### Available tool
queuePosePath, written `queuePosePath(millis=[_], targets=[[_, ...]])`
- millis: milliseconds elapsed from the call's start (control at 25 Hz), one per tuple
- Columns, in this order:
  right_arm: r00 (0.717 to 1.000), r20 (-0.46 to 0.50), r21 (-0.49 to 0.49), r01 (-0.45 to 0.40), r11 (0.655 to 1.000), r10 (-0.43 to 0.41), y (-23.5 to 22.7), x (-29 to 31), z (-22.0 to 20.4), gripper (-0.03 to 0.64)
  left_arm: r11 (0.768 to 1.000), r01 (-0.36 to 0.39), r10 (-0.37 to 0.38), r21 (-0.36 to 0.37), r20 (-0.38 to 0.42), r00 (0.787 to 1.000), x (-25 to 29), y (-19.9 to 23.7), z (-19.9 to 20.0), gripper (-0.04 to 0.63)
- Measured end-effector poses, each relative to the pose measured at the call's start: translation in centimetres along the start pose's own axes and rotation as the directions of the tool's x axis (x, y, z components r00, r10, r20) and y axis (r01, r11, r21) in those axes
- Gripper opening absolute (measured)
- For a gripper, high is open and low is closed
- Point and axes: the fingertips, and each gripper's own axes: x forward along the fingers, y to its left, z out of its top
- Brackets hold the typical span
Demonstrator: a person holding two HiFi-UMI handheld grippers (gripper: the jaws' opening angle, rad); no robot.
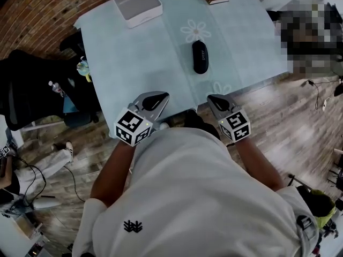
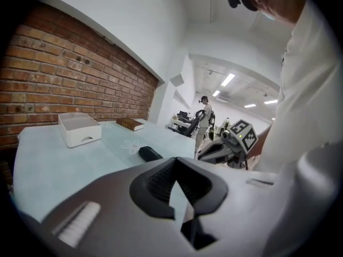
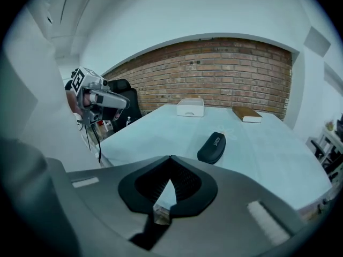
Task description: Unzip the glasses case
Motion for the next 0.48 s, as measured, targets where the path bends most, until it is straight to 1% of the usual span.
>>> queuePosePath(millis=[320, 480], targets=[[1.0, 0.025, -0.024, 0.002, 1.0, -0.002, 4.9, -2.2, 0.4, 0.001, 1.0, -0.002, 0.002, 0.002, 0.047, 0.999, -4.6, -2.0, -0.6, 0.054], [0.999, 0.034, -0.051, 0.0, 0.999, 0.002, 6.8, -2.7, 0.6, 0.0, 1.0, -0.005, 0.007, -0.025, 0.074, 0.997, -6.4, -2.7, -1.3, 0.054]])
